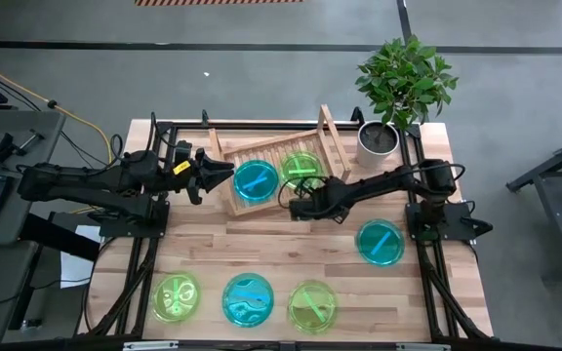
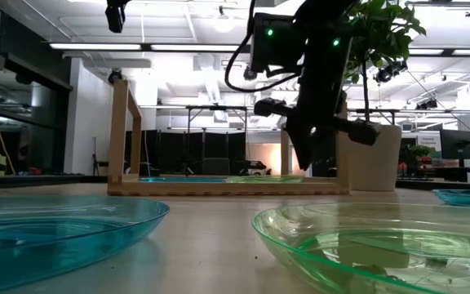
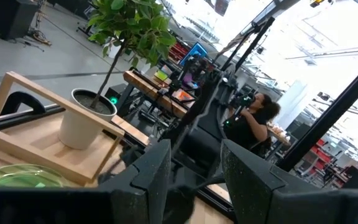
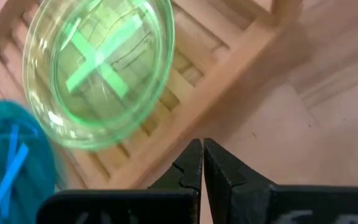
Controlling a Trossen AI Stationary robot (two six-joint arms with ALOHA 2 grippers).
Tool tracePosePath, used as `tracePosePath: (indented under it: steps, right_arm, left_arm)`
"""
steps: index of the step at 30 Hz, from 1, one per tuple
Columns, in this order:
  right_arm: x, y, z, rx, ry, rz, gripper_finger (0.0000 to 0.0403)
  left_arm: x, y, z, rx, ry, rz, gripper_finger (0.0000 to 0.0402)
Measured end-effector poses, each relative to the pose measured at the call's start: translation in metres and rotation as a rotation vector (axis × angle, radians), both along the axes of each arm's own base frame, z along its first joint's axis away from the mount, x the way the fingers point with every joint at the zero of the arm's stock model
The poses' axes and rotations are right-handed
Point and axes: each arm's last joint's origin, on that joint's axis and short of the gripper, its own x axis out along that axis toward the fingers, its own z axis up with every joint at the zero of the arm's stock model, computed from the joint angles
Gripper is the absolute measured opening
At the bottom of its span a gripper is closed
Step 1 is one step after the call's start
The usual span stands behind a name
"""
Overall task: Place and stack plates onto a shelf
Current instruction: Adjust the shelf
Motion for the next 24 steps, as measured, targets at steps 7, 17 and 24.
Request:
tracePosePath:
  steps: [7,17,24]
  right_arm:
    - [-0.002,-0.024,-0.001,-0.021,0.026,-0.056,0.0000]
    - [0.009,-0.033,-0.021,-0.027,0.001,-0.075,0.0000]
    - [0.008,-0.036,-0.021,-0.044,0.007,-0.081,0.0000]
  left_arm:
    - [0.000,0.000,0.000,0.000,0.000,0.000,0.0131]
    - [0.000,0.000,-0.002,0.001,0.017,0.000,0.0131]
    - [0.000,0.000,-0.005,0.001,0.053,-0.001,0.0131]
